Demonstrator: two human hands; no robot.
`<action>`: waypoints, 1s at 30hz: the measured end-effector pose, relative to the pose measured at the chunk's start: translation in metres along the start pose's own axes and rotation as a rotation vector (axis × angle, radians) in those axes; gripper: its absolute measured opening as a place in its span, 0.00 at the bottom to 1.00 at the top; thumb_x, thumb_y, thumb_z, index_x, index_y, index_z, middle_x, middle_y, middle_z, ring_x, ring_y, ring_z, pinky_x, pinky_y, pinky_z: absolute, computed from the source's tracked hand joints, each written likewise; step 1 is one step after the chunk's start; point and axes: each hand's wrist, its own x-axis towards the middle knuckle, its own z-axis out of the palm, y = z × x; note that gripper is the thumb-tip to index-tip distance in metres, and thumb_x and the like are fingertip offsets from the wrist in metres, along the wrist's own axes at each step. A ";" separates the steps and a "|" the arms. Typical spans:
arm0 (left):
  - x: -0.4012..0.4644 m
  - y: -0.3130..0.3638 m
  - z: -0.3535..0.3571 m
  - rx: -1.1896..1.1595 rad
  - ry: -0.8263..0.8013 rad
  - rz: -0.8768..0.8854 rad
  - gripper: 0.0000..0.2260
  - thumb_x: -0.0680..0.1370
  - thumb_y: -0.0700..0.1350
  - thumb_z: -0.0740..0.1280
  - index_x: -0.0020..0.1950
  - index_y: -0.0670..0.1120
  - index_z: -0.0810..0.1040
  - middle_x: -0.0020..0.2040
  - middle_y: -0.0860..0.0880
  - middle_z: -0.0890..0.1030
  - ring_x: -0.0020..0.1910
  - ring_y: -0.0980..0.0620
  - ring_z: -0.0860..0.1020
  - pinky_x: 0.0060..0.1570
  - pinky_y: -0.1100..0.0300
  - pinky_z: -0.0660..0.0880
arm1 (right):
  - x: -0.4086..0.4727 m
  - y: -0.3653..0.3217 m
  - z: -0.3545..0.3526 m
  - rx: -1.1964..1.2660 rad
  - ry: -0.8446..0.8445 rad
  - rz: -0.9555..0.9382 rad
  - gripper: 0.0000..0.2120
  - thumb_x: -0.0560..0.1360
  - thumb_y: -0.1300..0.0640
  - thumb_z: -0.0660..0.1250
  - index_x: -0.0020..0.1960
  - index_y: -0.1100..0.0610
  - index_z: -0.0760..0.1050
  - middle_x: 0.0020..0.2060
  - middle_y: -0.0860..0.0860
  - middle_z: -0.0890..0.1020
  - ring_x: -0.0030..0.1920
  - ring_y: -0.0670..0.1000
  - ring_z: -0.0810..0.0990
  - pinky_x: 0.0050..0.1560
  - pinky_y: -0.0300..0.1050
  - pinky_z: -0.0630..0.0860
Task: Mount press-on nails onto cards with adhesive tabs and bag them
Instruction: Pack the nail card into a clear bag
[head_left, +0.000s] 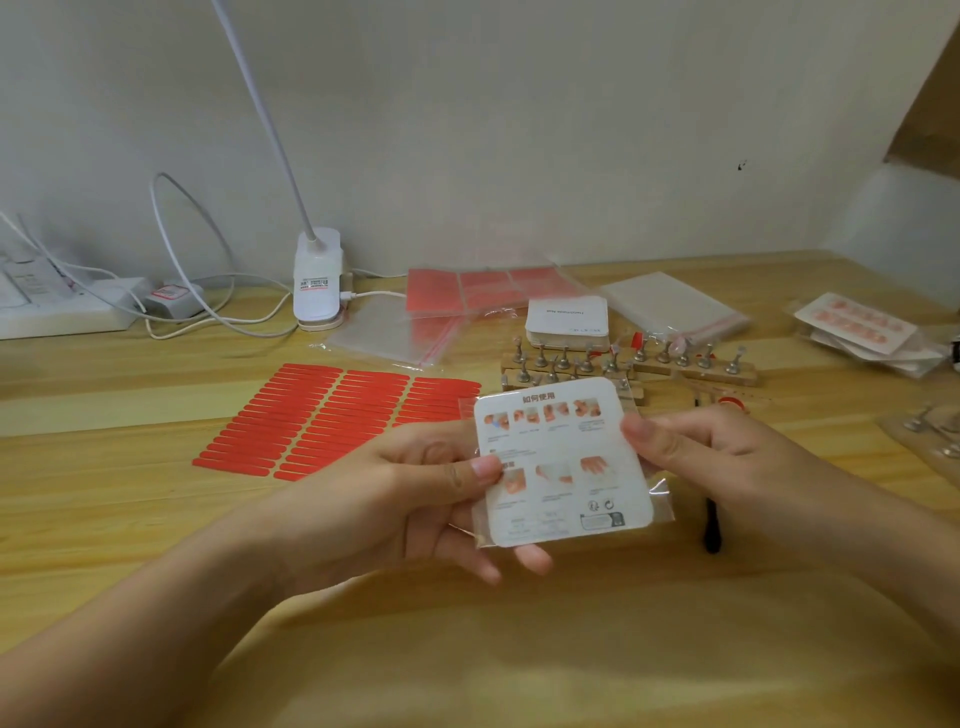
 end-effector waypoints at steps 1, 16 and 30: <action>0.000 0.000 0.000 0.005 0.022 0.007 0.13 0.77 0.43 0.61 0.60 0.44 0.78 0.53 0.42 0.82 0.48 0.47 0.82 0.43 0.60 0.80 | 0.000 0.001 -0.001 -0.033 0.032 -0.004 0.34 0.71 0.30 0.57 0.48 0.60 0.82 0.46 0.46 0.84 0.49 0.39 0.80 0.48 0.23 0.69; 0.001 0.005 0.000 0.109 0.311 0.134 0.12 0.76 0.43 0.62 0.59 0.42 0.76 0.50 0.40 0.83 0.42 0.46 0.83 0.36 0.59 0.80 | 0.000 -0.002 -0.007 -0.053 0.084 -0.102 0.11 0.70 0.45 0.65 0.36 0.48 0.83 0.30 0.47 0.81 0.32 0.43 0.77 0.41 0.28 0.72; 0.005 -0.008 0.003 0.071 0.400 0.180 0.13 0.74 0.44 0.62 0.55 0.47 0.79 0.51 0.42 0.83 0.42 0.46 0.83 0.34 0.59 0.80 | 0.005 -0.001 0.008 0.006 0.476 -0.162 0.17 0.59 0.43 0.69 0.40 0.54 0.76 0.31 0.46 0.79 0.30 0.42 0.75 0.34 0.38 0.74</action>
